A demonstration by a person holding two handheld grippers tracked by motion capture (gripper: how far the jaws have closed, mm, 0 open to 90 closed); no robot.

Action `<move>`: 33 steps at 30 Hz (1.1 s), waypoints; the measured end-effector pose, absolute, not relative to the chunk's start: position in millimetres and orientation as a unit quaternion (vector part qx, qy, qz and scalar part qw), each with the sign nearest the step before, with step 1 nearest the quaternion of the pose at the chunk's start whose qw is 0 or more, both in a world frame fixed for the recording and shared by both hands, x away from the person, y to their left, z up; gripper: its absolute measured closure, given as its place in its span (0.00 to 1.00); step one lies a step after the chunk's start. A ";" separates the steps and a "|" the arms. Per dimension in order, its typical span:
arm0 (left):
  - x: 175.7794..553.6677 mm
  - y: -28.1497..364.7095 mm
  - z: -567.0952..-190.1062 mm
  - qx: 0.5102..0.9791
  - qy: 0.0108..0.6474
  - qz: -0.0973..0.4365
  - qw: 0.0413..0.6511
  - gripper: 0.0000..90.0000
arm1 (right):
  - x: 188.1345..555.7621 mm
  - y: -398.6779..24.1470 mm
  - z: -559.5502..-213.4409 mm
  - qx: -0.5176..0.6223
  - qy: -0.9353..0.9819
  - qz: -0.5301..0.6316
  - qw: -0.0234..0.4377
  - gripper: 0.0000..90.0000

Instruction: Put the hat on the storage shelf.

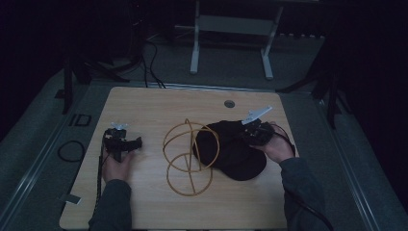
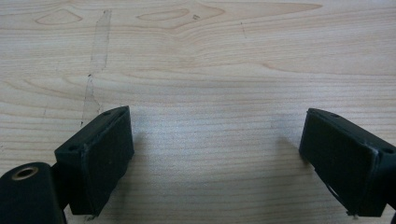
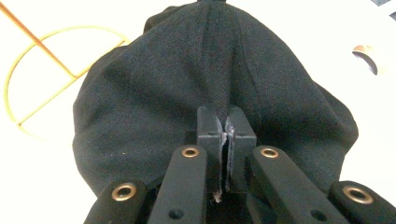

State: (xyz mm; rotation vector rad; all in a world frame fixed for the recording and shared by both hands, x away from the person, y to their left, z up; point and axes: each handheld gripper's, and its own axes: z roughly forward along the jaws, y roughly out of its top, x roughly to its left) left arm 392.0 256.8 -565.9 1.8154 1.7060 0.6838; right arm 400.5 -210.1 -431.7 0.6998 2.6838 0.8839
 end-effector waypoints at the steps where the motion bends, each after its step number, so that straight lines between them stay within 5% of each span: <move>1: 392.0 256.8 -565.9 0.675 0.635 0.254 0.276 0.11 | 400.5 -210.6 -430.4 0.239 0.916 0.301 0.116 0.97; 33: 392.1 256.8 -565.9 0.675 0.635 0.254 0.276 0.11 | 399.1 -222.0 -382.0 0.203 0.933 0.255 0.153 0.97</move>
